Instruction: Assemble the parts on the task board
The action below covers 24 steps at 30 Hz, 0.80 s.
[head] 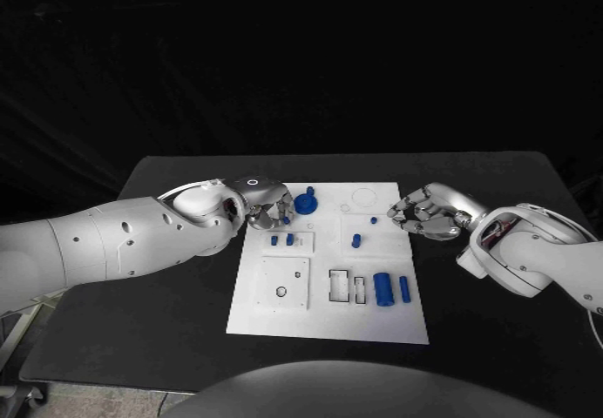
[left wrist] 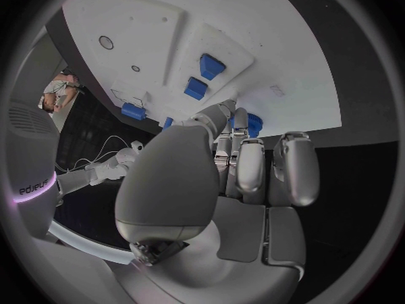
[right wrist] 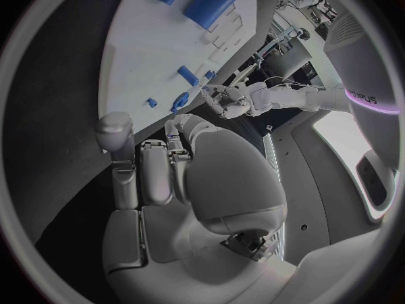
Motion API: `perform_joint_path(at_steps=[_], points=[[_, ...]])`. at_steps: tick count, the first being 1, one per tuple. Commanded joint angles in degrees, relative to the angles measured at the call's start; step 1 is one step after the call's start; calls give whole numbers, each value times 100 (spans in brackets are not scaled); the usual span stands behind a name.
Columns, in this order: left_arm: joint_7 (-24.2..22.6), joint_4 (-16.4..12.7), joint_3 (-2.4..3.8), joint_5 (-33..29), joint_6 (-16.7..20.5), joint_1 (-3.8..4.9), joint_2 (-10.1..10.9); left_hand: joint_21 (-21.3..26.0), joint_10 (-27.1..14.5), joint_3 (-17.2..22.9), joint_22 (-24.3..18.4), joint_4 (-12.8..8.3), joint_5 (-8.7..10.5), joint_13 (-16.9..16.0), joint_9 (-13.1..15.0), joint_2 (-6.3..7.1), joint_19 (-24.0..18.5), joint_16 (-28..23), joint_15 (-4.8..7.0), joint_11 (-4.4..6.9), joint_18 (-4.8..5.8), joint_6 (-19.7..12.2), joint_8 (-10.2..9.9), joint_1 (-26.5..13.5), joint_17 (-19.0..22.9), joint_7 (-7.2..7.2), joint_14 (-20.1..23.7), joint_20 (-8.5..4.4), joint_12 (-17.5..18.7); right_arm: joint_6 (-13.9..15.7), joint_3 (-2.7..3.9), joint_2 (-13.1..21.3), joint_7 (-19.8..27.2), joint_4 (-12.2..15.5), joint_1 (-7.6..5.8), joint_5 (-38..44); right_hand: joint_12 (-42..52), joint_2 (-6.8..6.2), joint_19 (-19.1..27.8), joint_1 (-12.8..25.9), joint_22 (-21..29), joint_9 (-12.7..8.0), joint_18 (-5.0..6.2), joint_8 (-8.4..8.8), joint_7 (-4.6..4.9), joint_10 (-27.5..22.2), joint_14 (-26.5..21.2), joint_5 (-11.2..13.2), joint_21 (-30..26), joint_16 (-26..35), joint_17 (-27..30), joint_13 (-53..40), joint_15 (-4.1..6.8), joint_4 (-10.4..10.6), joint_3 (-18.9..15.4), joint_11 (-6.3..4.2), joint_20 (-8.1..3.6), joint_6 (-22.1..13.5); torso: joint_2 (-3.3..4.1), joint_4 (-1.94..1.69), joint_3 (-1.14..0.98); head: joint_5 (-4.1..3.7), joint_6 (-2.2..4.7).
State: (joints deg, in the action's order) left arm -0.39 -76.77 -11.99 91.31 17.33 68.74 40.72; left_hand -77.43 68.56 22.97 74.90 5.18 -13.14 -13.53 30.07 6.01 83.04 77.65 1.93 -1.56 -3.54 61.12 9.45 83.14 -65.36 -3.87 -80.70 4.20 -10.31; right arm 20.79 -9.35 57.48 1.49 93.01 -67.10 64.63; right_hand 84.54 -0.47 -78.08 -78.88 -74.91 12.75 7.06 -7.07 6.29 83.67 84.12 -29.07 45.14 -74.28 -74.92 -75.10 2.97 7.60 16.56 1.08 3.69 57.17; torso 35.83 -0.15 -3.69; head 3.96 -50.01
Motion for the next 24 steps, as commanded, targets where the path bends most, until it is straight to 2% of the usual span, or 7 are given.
perform_joint_path(at_steps=[1, 24], points=[[23, 17, 0, 155, -65, -8, -27, 35, 54, -18, 1106, 27, 10, 9, 11, 24, -34, -21, 0, -2, 48, 158, 19, -22, 3, -101, 18, 19, 30, -33, 2, 11, -7, 3, 4, -10, -30, 7, 38, -46, -518, 4, 34, -18, -12, -12, 146, -19, -20, 36, -124, -727, -45, -10, 39, 29, -12, 20, 1, 1, 2, -13, 1], [160, 74, -1, 240, -239, -15, -61, 99, 99, -26, 1087, 4, -4, 2, 9, 39, -72, -65, 14, 16, 34, 168, 15, -8, 82, -84, 56, 18, 33, -109, 2, 6, -38, -12, 20, -69, -38, 9, 45, -49, -514, 6, 38, -20, -10, -20, 142, -19, -45, 49, -113, -717, -46, -17, 48, 32, -12, 24, 0, -5, 2, -3, 1]])
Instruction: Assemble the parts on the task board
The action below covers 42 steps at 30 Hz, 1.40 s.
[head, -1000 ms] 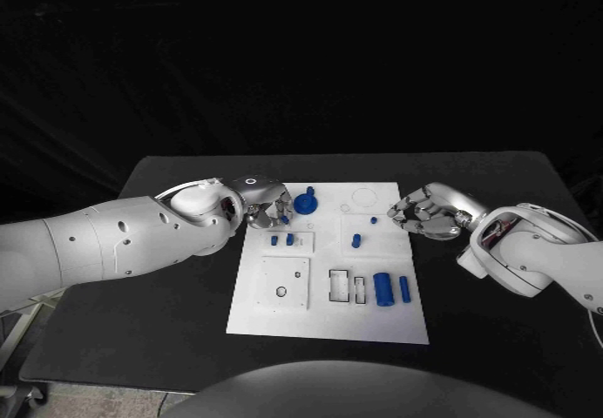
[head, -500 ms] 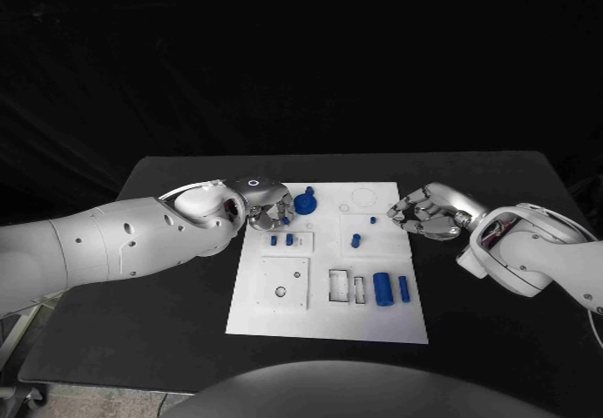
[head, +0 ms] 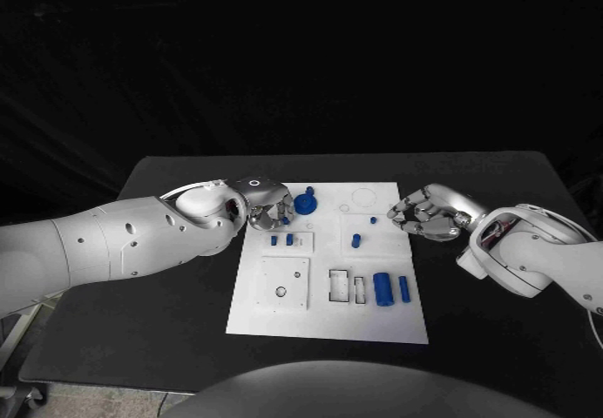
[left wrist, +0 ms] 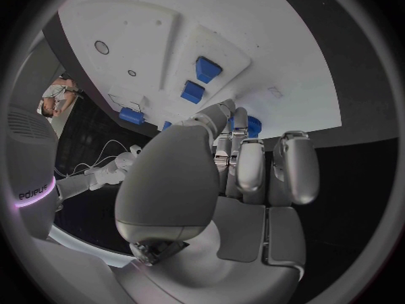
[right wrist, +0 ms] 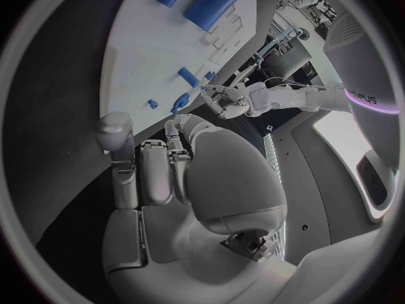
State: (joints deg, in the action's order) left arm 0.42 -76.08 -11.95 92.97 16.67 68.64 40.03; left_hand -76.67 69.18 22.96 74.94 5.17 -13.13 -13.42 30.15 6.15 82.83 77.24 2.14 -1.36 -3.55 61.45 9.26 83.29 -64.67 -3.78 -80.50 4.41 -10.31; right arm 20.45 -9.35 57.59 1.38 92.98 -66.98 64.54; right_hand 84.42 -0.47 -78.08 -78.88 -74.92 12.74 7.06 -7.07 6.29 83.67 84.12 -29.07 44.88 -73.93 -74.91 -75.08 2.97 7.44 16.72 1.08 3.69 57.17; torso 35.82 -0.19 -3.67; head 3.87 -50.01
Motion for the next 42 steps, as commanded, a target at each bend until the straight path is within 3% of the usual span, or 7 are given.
perform_joint_path(at_steps=[1, 18, 42], points=[[82, 4, -5, 74, -179, -6, 9, 24, 37, -25, 1083, 4, -5, -9, 1, 24, -50, -24, -6, -5, 35, 135, 34, -22, 13, -93, 36, -4, 33, -74, 1, -6, -27, -9, 8, -64, -26, 10, 45, -49, -512, 6, 38, -20, -10, -20, 142, -19, -19, 14, -113, -719, -46, -1, 32, 32, -11, 24, 2, 0, 0, 8, 1], [122, 4, -12, 75, -258, -6, -6, 25, 28, -17, 1083, -8, -31, -12, -3, 16, -53, -25, 7, -1, 34, 126, 25, -10, 7, -90, 41, -9, 50, -74, 1, -4, -33, -20, 12, -86, -26, 10, 45, -49, -512, 6, 38, -20, -10, -20, 142, -19, -19, 14, -113, -719, -46, -1, 32, 32, -11, 24, 2, 4, -2, 0, 1], [88, 24, -12, 55, -93, -6, -62, 13, 23, 0, 1088, -15, -71, -17, -9, -13, -48, -24, 11, -6, 37, 105, 8, 1, 4, -100, 45, -17, 68, -61, 1, -7, -32, -15, 13, -88, -29, 6, 51, -55, -510, -1, 41, 0, -3, -23, 138, -21, -36, 19, -110, -715, -44, -21, 52, 23, -10, -13, 4, 0, 1, -12, 1]])
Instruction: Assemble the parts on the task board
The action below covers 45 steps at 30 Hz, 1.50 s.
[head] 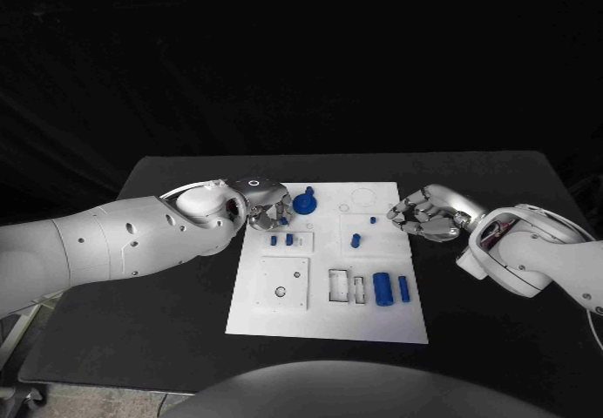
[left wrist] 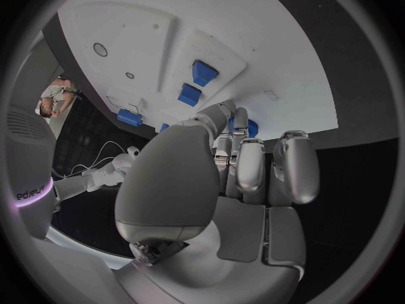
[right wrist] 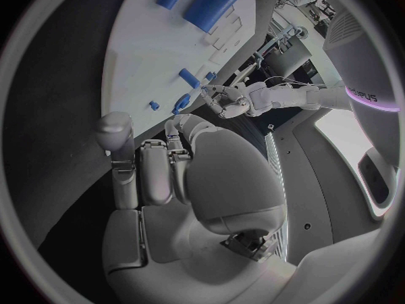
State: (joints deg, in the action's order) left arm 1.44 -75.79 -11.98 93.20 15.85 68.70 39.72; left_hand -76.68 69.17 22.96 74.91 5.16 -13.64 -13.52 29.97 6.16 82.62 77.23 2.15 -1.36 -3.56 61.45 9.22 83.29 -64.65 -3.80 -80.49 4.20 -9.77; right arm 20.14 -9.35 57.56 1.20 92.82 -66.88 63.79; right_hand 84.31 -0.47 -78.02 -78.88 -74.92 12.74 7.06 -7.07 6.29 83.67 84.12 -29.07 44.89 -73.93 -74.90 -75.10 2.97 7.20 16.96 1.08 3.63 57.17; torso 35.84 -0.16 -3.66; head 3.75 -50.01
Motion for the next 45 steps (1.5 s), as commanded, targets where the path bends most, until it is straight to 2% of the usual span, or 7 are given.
perform_joint_path(at_steps=[1, 16, 30, 33, 38, 42, 45], points=[[-14, -4, -9, 32, -7, -11, -36, 13, 25, 0, 1091, -13, -20, -8, 9, -13, -27, -23, 10, -6, 38, 105, 12, 1, 2, -97, 43, 4, 15, -32, 1, -7, -14, 0, 3, -13, -17, 6, 45, -55, -510, 0, 41, 0, -3, -23, 138, -21, -36, 19, -110, -714, -44, 3, 29, 23, -3, -13, 0, -2, 0, 4, 1], [-8, 12, -8, 32, -33, -11, -86, 12, 31, 2, 1091, -15, -30, -11, 9, -18, -26, -25, 7, -7, 39, 104, 11, 4, 6, -101, 45, 3, 14, -34, 1, -10, -18, -18, 4, -22, -17, 6, 45, -55, -510, 0, 41, 0, -3, -23, 138, -21, -36, 19, -110, -714, -44, 3, 29, 23, -3, -13, -2, 0, -1, 2, 1], [58, 42, -11, 59, -270, -23, -99, 73, -33, -5, 1074, -46, -14, -15, -11, 7, -65, -64, 17, -13, 26, 46, -32, 9, 70, -92, 86, -2, 68, -42, 1, -17, -26, -19, 6, -29, -15, 7, 46, -54, -510, -2, 42, 5, -3, -20, 138, -20, -39, 16, -113, -717, -43, 0, 33, 22, -4, -22, -1, -1, -2, -1, 1], [61, 49, -12, 64, -268, -31, -93, 109, -159, 0, 1064, -38, 64, -14, -80, 14, -90, -81, 20, -20, 20, -189, -174, -17, 97, -75, 114, -7, 148, -42, 1, -15, -26, -18, 7, -30, -15, 7, 46, -54, -510, -2, 42, 5, -3, -20, 138, -20, -39, 16, -113, -717, -43, 0, 33, 22, -4, -22, 0, -1, 0, 0, 1], [57, 52, -13, 67, -175, -37, -79, 198, -534, 38, 1040, 2, 182, 14, -278, 85, -147, -110, -7, -80, 5, -860, -537, -73, 151, 26, 170, 1, 311, -42, 1, -12, -28, -21, 7, -30, -15, 7, 46, -54, -510, -2, 42, 5, -3, -20, 138, -20, -39, 16, -113, -717, -43, 0, 33, 22, -4, -22, 0, 0, -1, 11, 1], [61, 61, -13, 72, -80, -39, -68, 214, -698, 67, 1037, 24, 213, 9, -382, 134, -157, -121, -39, -123, 4, -1177, -571, -93, 179, 129, 199, 22, 337, -49, 1, -17, -30, -25, 7, -30, -15, 7, 46, -54, -510, -2, 42, 5, -3, -20, 138, -20, -39, 16, -113, -717, -43, 0, 33, 22, -4, -22, 0, -2, 1, 22, 1], [66, 78, -13, 77, -44, -39, -61, 228, -751, 75, 1033, 41, 236, 0, -422, 152, -165, -128, -49, -135, 1, -1275, -567, -108, 196, 165, 214, 31, 332, -47, 1, -21, -29, -28, 7, -31, -15, 7, 46, -54, -510, -2, 42, 5, -3, -20, 138, -20, -39, 16, -113, -717, -43, 0, 33, 22, -4, -22, -2, -3, -2, 22, 1]])
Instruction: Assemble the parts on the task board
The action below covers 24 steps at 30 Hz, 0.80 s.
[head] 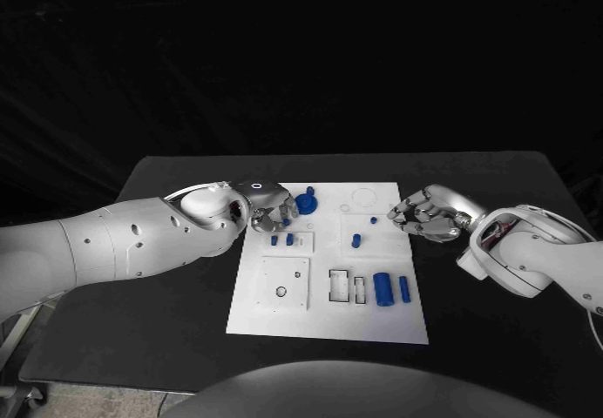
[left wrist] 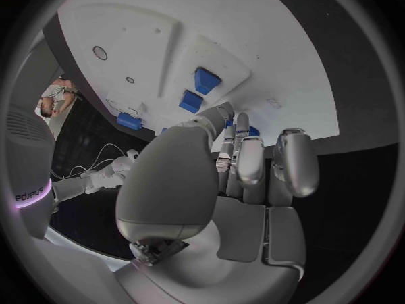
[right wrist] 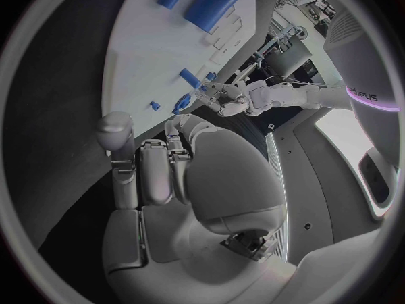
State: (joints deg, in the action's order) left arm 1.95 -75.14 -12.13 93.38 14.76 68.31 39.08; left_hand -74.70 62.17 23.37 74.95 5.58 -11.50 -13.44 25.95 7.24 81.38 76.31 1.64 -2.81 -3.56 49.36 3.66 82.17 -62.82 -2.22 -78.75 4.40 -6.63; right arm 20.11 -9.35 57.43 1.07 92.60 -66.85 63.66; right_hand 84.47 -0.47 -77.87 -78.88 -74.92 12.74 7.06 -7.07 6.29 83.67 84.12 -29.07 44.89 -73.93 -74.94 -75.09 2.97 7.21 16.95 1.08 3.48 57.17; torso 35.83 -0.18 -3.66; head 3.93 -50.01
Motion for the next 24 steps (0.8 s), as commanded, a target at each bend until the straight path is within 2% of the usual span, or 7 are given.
perform_joint_path(at_steps=[1, 11, 17, 20, 21, 22, 24], points=[[17, 21, 2, 55, 76, -1, 5, 41, -61, 36, 1027, 2, 28, -10, -28, 47, -47, -43, 0, 8, -2, -82, -10, 2, 27, 14, 47, 13, 16, -35, 1, -9, -14, -7, 4, -18, -31, 7, 31, -54, -511, -2, 42, 5, -3, -20, 138, -21, -39, 16, -109, -718, -42, -1, 34, 22, 11, -22, -1, 0, -1, 6, 1], [22, 164, 3, 65, 346, -5, 95, 108, -50, 68, 1008, 11, 79, -57, -43, 59, -88, -102, 16, 50, -18, 55, 81, 18, 126, 17, 112, 17, -60, 91, 3, 9, -8, 26, -16, -4, -39, 4, 29, -55, -513, 2, 41, -1, -7, -28, 141, -21, -33, 6, -118, -708, -43, -12, 42, 29, 10, -11, -2, 9, 1, 15, 1], [63, 249, 4, 66, 448, -5, 213, 234, -70, 142, 974, -19, 78, -116, -43, 80, -161, -215, 68, 135, -46, 331, 213, 85, 313, -61, 217, -2, -142, 184, 4, 61, -59, 134, -205, 71, -182, -60, 6, -57, -525, 24, 31, -43, 0, -179, 158, 38, 12, -28, -143, -528, -57, -51, 33, 50, 19, 66, -5, 5, 2, 33, 1], [82, 278, 6, -75, 537, -3, 315, 491, -134, 191, 900, -19, 107, -155, -65, 113, -320, -550, 88, 165, -96, 392, 239, 99, 801, -69, 514, -10, -179, 263, 4, 88, -74, 230, -415, 263, -782, -276, -146, 36, -615, 29, -29, -43, -54, -745, 248, 871, 420, -244, -314, 124, -18, -21, -110, 25, 16, 75, -9, -1, 7, 46, 1], [81, 273, 8, -142, 572, -2, 350, 567, -183, 208, 880, -21, 108, -166, -76, 124, -369, -671, 85, 165, -109, 392, 237, 106, 961, -67, 622, -10, -185, 270, 4, 92, -87, 257, -476, 348, -1075, -340, -201, 34, -651, 25, -51, -34, -53, -1028, 276, 956, 583, -321, -376, 425, -7, -24, -128, 7, 4, 63, -9, -4, 10, 44, 1], [72, 253, 15, -256, 636, 1, 407, 863, -367, 246, 799, -21, 96, -185, -100, 154, -567, -1017, 66, 120, -161, 397, 235, 112, 1397, -57, 944, -2, -182, 261, 4, 94, -125, 297, -571, 498, -1690, -405, -259, 14, -687, 26, -73, -36, -48, -1578, 303, 1000, 748, -399, -437, 1030, 8, -14, -123, -22, -19, 75, -11, -3, 12, 45, 1], [43, 220, 29, -427, 728, 7, 475, 1411, -663, 277, 648, 3, 93, -211, -132, 187, -933, -1648, 26, 86, -255, 389, 226, 89, 2168, -79, 1521, 21, -177, 201, 4, 93, -192, 342, -690, 696, -2479, -475, -281, -44, -700, 55, -82, -83, -70, -2231, 307, 883, 817, -413, -447, 1775, 24, -28, -87, -55, -41, 156, -12, -5, 13, 42, 1]])
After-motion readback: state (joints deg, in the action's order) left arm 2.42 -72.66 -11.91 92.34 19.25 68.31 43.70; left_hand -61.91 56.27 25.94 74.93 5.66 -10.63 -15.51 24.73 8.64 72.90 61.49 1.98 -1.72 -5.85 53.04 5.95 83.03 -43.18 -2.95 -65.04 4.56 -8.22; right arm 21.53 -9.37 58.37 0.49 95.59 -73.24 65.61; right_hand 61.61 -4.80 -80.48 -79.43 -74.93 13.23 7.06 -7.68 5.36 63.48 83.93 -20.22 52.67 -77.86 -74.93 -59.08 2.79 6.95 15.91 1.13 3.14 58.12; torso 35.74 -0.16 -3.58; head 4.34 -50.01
